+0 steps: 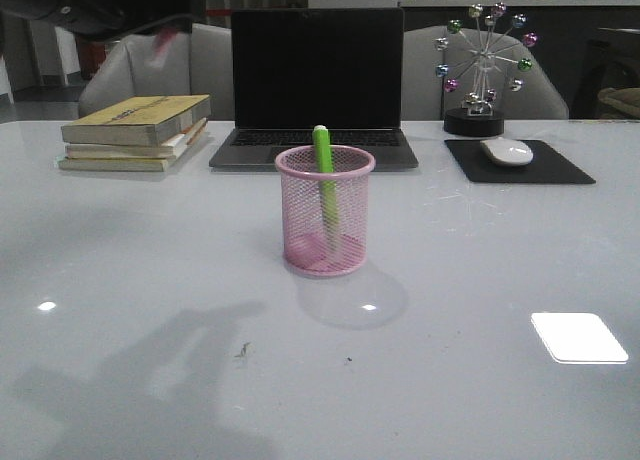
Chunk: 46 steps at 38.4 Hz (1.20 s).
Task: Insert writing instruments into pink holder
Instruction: 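Lift the pink marker upright and carry it above the pink holder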
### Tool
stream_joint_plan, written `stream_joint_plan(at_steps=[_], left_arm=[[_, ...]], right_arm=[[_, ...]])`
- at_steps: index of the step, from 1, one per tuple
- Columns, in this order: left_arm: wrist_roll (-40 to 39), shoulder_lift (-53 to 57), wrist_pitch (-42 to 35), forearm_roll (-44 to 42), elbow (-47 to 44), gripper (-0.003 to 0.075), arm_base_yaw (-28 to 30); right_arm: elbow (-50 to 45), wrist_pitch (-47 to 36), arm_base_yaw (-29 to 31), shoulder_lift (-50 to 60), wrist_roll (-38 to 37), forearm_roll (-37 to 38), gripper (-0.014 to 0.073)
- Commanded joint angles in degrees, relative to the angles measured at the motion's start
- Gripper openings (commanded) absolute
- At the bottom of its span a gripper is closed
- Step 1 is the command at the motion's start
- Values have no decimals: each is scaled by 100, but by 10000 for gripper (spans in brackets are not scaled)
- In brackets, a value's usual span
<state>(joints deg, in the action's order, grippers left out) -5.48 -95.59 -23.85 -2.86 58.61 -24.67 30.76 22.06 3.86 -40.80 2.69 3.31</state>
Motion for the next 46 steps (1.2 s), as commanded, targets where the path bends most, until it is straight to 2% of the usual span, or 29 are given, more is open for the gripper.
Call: stream_joint_plan(at_steps=[1, 17, 29, 46], left_arm=[[-44, 299, -1048, 81, 139, 102, -286], [-117, -484, -3204, 32, 139, 104, -1181], [-395, -1561, -5212, -353, 116, 103, -1410], [-486, -1763, -5315, -377, -311, 103, -1315]], right_arm=[[150, -472, 14, 38, 37, 21, 331], [150, -472, 14, 38, 37, 21, 331], [150, -472, 14, 38, 37, 21, 331], [150, -472, 14, 38, 37, 21, 331]])
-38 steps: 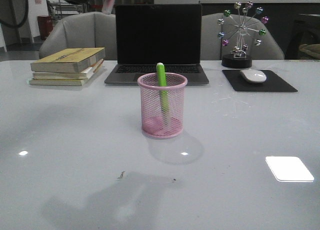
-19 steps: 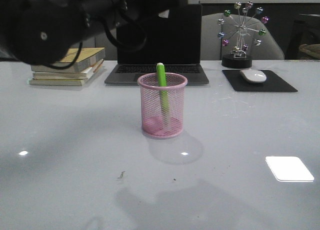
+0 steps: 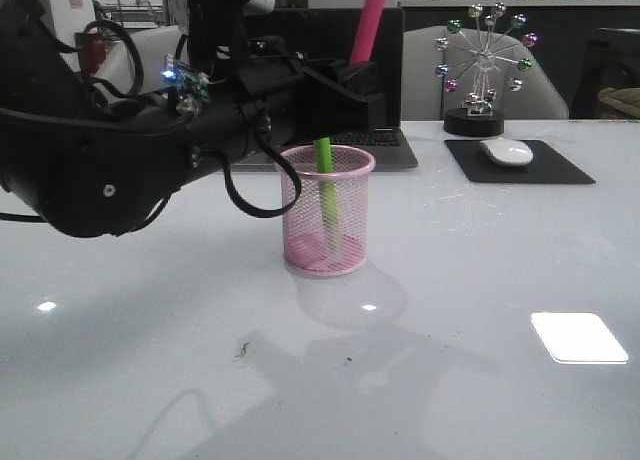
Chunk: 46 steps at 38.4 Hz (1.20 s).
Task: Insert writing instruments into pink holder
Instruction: 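Lift the pink marker upright and carry it above the pink holder, then lower the pink marker into the holder and open the left gripper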
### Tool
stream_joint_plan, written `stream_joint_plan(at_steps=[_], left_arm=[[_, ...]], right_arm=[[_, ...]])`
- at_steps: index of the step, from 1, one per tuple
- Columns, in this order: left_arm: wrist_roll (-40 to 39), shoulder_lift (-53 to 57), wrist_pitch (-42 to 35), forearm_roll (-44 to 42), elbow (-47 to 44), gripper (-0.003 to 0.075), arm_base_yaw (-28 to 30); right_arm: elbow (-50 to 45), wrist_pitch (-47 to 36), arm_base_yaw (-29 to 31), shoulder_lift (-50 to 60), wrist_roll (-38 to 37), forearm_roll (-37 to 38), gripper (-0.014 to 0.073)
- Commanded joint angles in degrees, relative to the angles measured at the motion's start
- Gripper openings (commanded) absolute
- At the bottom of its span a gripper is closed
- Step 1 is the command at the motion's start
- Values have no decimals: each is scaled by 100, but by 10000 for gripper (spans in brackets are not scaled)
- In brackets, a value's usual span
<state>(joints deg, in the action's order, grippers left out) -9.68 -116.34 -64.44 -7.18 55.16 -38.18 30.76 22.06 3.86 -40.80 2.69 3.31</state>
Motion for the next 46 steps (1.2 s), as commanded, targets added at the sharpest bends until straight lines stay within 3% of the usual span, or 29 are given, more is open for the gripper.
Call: stream_joint_plan(at_steps=[1, 17, 26, 29, 46], left_arm=[[-66, 312, -1256, 55, 19, 103, 36], [-30, 312, -1207, 55, -26, 119, 127], [-30, 312, -1207, 41, -35, 307, 282], [-30, 312, -1207, 41, -35, 339, 306], [-57, 370, -1256, 41, -35, 316, 315]], right_arm=[[150, -466, 14, 38, 37, 21, 331], [150, -466, 14, 38, 37, 21, 331], [150, -466, 14, 38, 37, 21, 331], [150, -466, 14, 38, 37, 21, 331], [150, -466, 14, 38, 37, 21, 331]])
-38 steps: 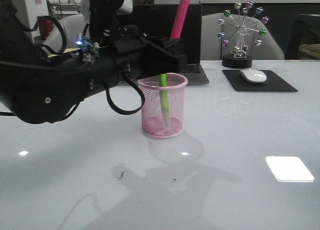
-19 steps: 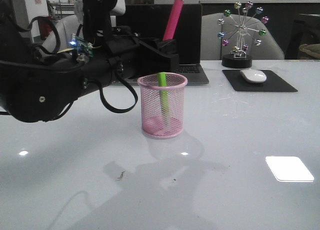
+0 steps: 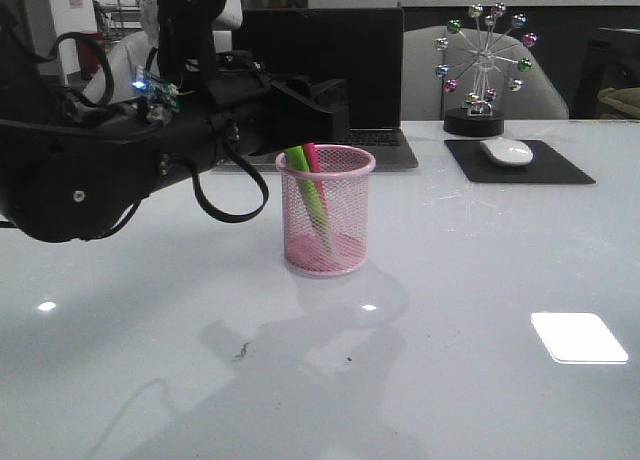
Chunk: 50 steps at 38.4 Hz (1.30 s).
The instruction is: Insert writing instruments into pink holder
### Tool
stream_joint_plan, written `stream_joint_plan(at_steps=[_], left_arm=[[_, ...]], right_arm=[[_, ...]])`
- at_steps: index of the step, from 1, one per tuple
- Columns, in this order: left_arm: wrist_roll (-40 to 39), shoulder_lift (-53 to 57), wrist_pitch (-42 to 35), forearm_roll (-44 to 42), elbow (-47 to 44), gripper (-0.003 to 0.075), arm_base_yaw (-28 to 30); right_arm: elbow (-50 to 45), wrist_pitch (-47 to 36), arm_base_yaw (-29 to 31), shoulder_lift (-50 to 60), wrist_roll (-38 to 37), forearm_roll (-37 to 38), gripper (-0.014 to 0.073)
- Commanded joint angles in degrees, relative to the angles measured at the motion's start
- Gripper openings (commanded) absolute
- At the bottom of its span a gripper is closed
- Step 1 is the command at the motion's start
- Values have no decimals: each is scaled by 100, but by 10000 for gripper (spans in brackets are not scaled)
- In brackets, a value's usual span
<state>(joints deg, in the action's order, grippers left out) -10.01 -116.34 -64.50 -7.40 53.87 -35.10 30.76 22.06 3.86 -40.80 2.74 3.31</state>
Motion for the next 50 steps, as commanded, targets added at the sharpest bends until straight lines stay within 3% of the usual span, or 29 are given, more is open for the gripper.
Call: stream_joint_plan(at_steps=[1, 9, 26, 36, 45, 50], left_arm=[[-38, 406, -1250, 63, 94, 305, 8], [-37, 869, -841, 52, 94, 276, 8], [-26, 3161, 2924, 52, 94, 276, 613], [-16, 4451, 4812, -569, 94, 276, 1179], [-16, 5384, 6215, -948, 90, 276, 1605], [-16, 5863, 6450, -1038, -177, 275, 1788]], right_arm=[[150, -466, 14, 38, 32, 21, 331], [150, -466, 14, 38, 32, 21, 331], [150, -461, 14, 38, 32, 21, 331], [150, -461, 14, 38, 32, 21, 331], [150, -461, 14, 38, 32, 21, 331], [150, -461, 14, 38, 32, 21, 331]])
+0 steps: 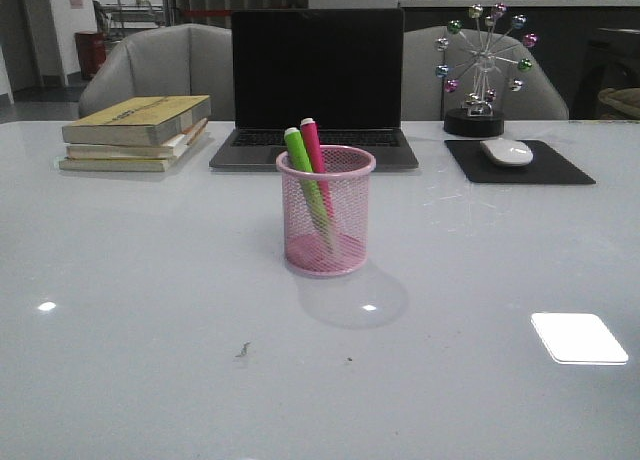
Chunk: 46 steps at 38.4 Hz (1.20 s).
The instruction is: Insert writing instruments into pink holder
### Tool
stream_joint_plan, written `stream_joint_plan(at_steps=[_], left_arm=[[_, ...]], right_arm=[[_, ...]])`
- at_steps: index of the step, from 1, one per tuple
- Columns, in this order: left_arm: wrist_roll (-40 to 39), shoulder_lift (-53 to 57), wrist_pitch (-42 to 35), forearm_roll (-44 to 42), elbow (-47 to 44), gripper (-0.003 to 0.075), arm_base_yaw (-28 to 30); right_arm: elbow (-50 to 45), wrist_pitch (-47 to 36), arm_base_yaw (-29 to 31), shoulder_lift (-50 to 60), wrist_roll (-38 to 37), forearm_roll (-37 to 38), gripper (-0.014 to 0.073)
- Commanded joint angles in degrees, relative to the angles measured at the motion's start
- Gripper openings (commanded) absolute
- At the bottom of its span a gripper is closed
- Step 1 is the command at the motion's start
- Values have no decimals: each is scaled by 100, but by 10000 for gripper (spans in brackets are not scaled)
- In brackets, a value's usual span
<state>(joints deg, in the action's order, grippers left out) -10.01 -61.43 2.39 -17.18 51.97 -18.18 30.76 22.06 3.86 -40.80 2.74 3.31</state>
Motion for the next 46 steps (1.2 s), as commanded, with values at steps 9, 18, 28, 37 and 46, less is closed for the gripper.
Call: stream_joint_plan(at_steps=[9, 18, 28, 37, 46], left_arm=[[-16, 1352, -239, 5, -930, 269, 369], [-27, 2285, 407, 53, -1730, 268, 380], [-38, 2964, 1194, 53, -2099, 268, 380], [-38, 3273, 1890, 53, -2111, 229, 380], [-426, 3335, 1951, -20, -2111, 186, 380]], right_arm=[[150, -455, 14, 38, 32, 21, 331], [150, -448, 14, 38, 32, 21, 331], [150, -448, 14, 38, 32, 21, 331], [150, -448, 14, 38, 32, 21, 331], [150, -448, 14, 38, 32, 21, 331]])
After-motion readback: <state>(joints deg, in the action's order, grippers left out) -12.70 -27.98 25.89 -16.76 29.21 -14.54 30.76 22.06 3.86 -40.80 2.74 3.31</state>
